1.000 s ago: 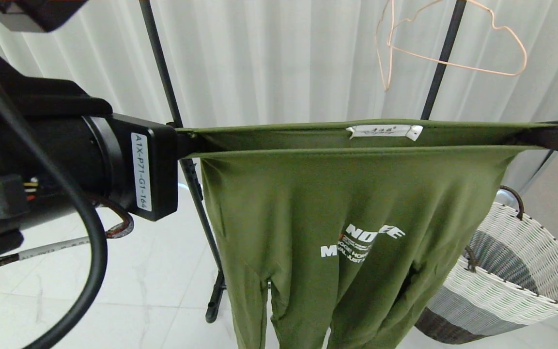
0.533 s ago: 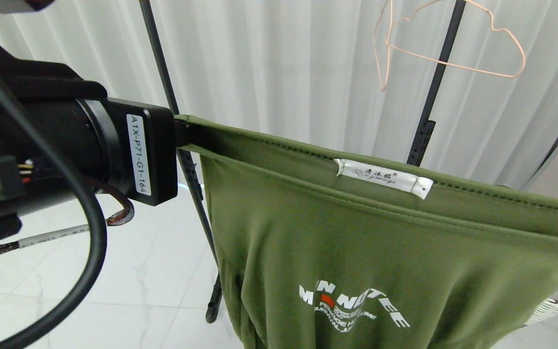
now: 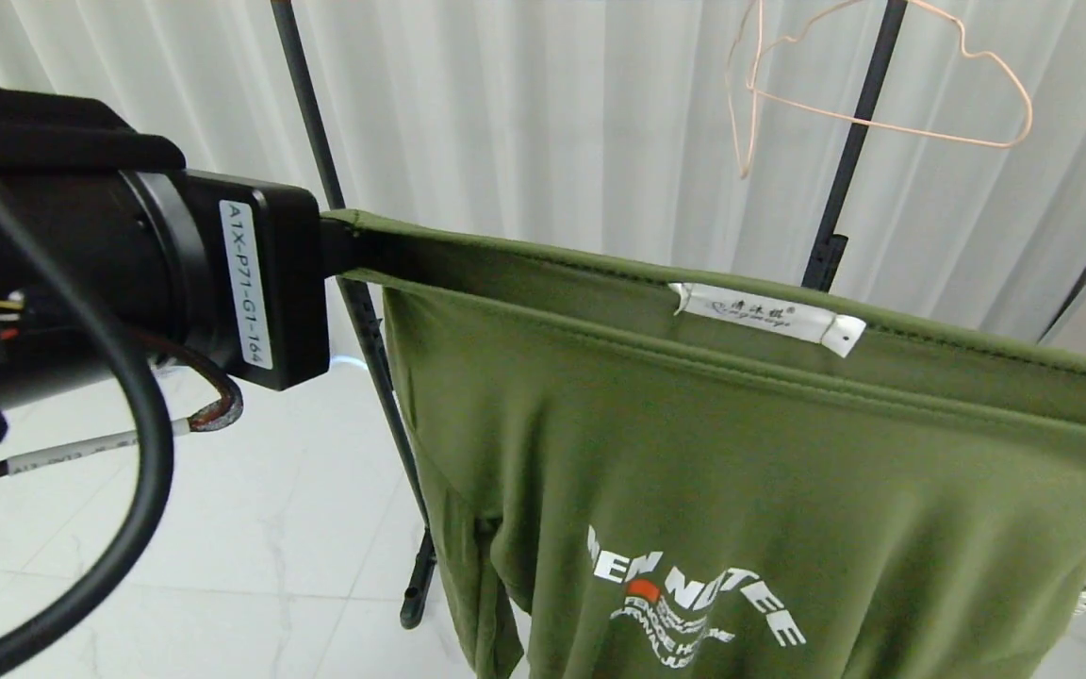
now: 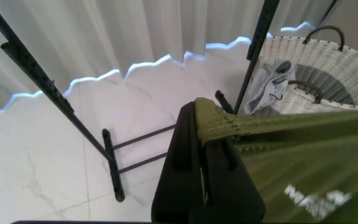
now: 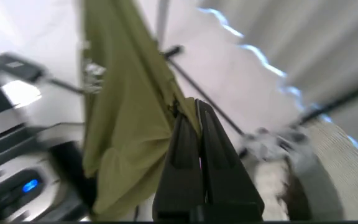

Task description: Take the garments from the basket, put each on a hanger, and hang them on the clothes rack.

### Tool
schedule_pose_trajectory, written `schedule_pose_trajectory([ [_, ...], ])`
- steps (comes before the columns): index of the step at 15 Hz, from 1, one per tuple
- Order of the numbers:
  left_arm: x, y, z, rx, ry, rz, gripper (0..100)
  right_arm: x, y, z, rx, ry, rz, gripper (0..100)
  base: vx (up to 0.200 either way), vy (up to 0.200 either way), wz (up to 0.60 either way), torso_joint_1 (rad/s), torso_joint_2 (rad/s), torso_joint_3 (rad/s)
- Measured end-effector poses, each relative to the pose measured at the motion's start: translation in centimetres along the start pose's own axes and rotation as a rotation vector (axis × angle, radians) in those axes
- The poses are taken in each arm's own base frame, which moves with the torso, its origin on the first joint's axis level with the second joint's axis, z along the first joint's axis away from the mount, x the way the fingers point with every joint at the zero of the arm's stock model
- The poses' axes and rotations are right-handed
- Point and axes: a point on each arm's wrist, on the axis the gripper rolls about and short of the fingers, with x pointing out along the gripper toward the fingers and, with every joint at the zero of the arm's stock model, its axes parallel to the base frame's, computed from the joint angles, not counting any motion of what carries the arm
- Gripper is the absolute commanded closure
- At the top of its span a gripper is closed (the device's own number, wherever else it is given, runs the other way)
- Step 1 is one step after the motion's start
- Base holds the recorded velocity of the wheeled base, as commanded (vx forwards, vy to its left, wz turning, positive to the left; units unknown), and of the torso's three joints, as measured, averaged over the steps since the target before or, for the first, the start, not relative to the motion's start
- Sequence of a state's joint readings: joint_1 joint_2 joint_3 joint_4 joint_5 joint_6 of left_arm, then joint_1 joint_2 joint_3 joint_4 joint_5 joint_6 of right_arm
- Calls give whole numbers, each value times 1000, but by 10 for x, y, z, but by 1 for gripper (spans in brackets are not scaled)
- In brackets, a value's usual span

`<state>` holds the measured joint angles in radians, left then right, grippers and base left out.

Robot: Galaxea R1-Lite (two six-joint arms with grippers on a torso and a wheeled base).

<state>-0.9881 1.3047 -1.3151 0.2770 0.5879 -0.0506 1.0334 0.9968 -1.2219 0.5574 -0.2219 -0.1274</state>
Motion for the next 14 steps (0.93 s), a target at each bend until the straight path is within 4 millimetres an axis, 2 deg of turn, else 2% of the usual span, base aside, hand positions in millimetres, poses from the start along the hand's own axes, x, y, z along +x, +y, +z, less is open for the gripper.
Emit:
schedule_pose_trajectory([
  [3, -13, 6, -3, 20, 22, -14, 100, 15, -12, 18, 58, -95, -144, 100, 0, 0, 0, 0, 0, 0],
  [5, -29, 10, -10, 52, 51, -47, 100, 35, -16, 30, 76, -158, -181, 100, 0, 0, 0, 0, 0, 0],
  [9, -63, 10, -24, 124, 27, -202, 100, 88, -17, 57, 84, -293, -212, 100, 0, 0, 0, 0, 0, 0],
  [12, -84, 13, -38, 246, -12, -321, 100, 115, -15, 67, 68, -299, -208, 100, 0, 0, 0, 0, 0, 0],
  [14, -91, 19, -39, 257, -36, -328, 100, 120, -14, 67, 61, -282, -207, 100, 0, 0, 0, 0, 0, 0],
])
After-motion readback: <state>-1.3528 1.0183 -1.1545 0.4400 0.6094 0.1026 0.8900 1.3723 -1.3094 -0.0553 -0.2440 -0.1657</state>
